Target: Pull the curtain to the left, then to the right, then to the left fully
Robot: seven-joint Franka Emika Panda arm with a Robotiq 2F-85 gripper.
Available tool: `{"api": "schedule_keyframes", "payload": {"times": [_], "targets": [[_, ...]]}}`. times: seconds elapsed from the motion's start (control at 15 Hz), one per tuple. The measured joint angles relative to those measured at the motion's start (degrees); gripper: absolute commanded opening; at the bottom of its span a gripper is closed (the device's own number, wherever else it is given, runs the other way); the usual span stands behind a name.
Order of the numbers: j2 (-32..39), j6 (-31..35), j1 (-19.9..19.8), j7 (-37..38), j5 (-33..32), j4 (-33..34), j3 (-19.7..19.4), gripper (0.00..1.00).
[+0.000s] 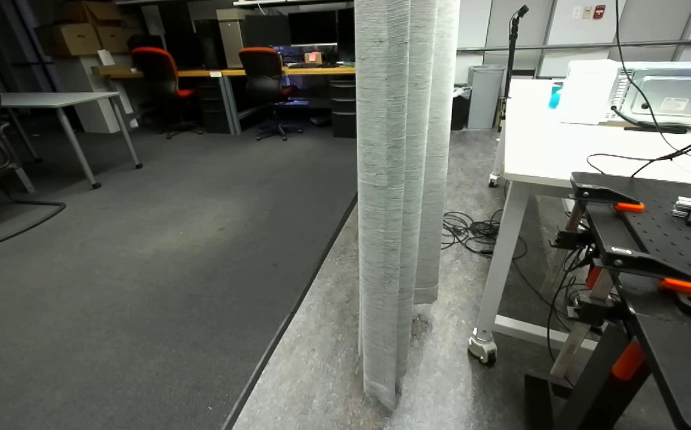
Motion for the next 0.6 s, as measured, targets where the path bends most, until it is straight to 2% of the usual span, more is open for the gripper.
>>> {"api": "schedule_keyframes", "payload": {"times": [0.13,0.2,0.27,0.4,0.6], "targets": [[1.1,0.6,-2.1,1.6,0.0,1.0,2.3,1.0],[1.8,0.8,-3.3,2.4,0.0,1.6,3.4,0.96],[2.6,0.8,-4.5,3.0,0.0,2.2,4.6,0.74],[4.1,0.8,-6.8,4.2,0.0,3.5,6.7,0.69],[5.9,0.8,-9.3,5.4,0.0,5.2,9.6,0.45]]}}
